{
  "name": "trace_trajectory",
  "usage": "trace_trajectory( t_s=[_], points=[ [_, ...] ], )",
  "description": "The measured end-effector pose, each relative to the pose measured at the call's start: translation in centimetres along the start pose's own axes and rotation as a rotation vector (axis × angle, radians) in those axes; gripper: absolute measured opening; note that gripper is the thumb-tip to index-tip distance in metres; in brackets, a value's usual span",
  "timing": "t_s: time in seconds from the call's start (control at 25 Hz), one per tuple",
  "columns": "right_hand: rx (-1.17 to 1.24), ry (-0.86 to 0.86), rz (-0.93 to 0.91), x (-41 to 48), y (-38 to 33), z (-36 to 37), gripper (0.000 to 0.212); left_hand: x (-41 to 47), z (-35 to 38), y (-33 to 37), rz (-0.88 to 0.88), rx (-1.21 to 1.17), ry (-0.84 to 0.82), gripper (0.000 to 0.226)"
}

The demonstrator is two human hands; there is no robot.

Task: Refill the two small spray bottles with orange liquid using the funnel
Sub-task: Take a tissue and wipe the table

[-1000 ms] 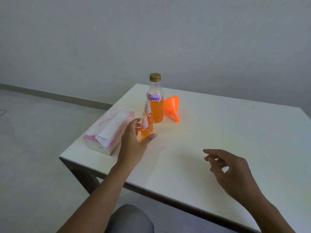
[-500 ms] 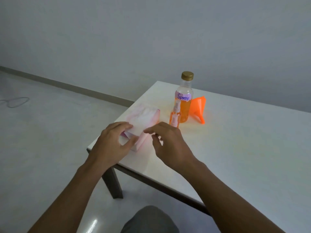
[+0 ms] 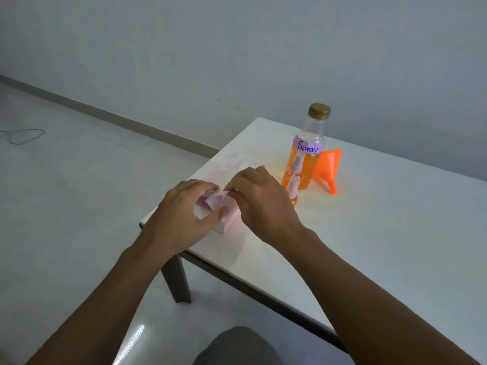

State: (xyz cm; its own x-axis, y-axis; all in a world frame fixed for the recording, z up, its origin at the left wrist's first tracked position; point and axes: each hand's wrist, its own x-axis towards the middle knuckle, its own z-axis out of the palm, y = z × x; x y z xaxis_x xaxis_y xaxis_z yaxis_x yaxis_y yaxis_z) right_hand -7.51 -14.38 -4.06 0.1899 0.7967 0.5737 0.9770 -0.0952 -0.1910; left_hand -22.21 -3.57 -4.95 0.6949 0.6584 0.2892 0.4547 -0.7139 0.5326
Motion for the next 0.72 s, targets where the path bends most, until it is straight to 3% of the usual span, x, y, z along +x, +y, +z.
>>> trace_trajectory(
  t_s=[0.24,0.36,0.48,0.64,0.72],
  points=[
    [0.215,0.205,0.111,0.1,-0.5,-2.5,0.017,1.3,-1.8,2.1,0.181,0.046,0.203,0.038],
    [0.311,0.178,0.215,-0.8,-0.1,-5.1,0.043,1.4,-3.8,4.4,0.232,0.027,0.254,0.03],
    [0.39,0.138,0.18,-2.4,0.1,-8.4,0.057,0.4,-5.3,7.7,0.456,0.01,0.166,0.028],
    [0.649,0.088,0.37,-6.6,0.8,-13.9,0.022,-1.2,-5.2,12.6,0.567,-0.209,0.015,0.016],
    [0.694,0.056,0.475,-9.8,1.4,-16.1,0.01,-2.0,-3.2,14.9,0.573,-0.329,-0.043,0.022]
  ],
)
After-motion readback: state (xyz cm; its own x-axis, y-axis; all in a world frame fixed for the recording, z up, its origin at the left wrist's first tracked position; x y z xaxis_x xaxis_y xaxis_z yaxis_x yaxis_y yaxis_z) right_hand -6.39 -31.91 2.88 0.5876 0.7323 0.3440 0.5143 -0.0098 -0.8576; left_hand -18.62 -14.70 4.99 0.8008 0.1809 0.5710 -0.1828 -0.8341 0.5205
